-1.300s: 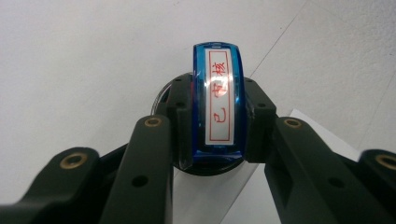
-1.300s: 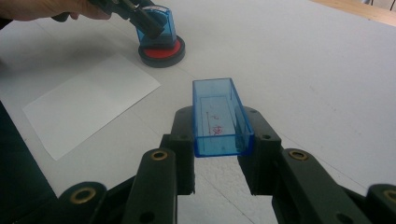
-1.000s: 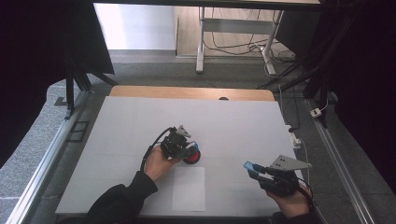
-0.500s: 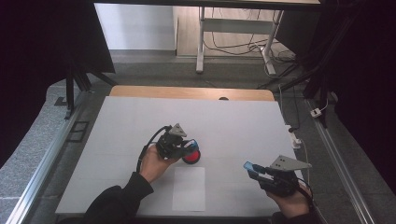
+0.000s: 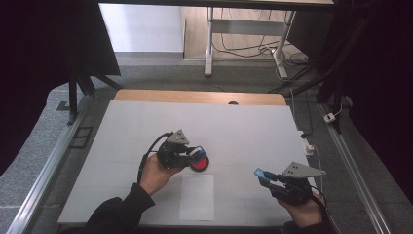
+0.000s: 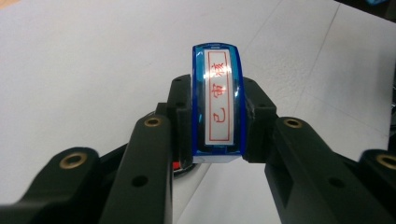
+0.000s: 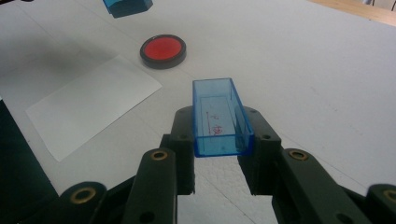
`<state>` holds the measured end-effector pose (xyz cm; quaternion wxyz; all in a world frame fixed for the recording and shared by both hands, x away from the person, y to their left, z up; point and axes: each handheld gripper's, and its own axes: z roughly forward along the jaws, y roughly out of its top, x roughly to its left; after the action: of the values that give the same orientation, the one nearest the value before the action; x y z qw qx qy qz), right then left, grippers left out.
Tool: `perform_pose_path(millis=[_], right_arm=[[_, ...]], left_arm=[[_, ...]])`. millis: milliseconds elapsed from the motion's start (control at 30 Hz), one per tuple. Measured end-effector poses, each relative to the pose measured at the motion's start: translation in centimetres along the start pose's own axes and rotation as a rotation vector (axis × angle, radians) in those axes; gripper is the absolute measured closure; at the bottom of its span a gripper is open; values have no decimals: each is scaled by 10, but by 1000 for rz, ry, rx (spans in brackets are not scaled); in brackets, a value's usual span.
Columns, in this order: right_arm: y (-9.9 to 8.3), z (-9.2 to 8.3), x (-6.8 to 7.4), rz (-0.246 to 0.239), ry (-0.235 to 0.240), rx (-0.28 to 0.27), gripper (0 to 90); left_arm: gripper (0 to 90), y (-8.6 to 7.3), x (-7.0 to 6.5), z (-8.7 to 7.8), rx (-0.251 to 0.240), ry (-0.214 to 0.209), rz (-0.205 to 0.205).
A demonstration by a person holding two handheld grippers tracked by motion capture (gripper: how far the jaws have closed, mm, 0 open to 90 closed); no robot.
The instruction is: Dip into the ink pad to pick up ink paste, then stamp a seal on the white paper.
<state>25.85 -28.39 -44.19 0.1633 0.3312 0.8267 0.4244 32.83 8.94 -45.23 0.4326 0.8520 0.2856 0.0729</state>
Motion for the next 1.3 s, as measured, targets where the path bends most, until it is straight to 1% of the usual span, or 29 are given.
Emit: perform_pose_path(millis=[200, 367, 500, 833, 1000, 1133, 1300], right_arm=[[0, 0, 0, 4, 2, -2, 691], [0, -1, 0, -4, 5, -5, 691], [0, -1, 0, -6, 6, -2, 691], [0, -1, 0, -8, 3, -9, 691], [1, -2, 1, -7, 1, -12, 691], [1, -1, 0, -6, 2, -12, 691], [1, -1, 0, -9, 2, -9, 691]], left_arm=[[695, -1, -5, -7, -11, -7, 12], [695, -2, -8, -11, -13, -14, 18], [695, -4, -10, -14, -8, -17, 20], [694, -7, -14, -20, -12, -30, 14], [695, -9, -19, -23, -7, -34, 22], [695, -11, -22, -25, -5, -48, 21], [695, -15, -27, -25, 13, -53, 24]])
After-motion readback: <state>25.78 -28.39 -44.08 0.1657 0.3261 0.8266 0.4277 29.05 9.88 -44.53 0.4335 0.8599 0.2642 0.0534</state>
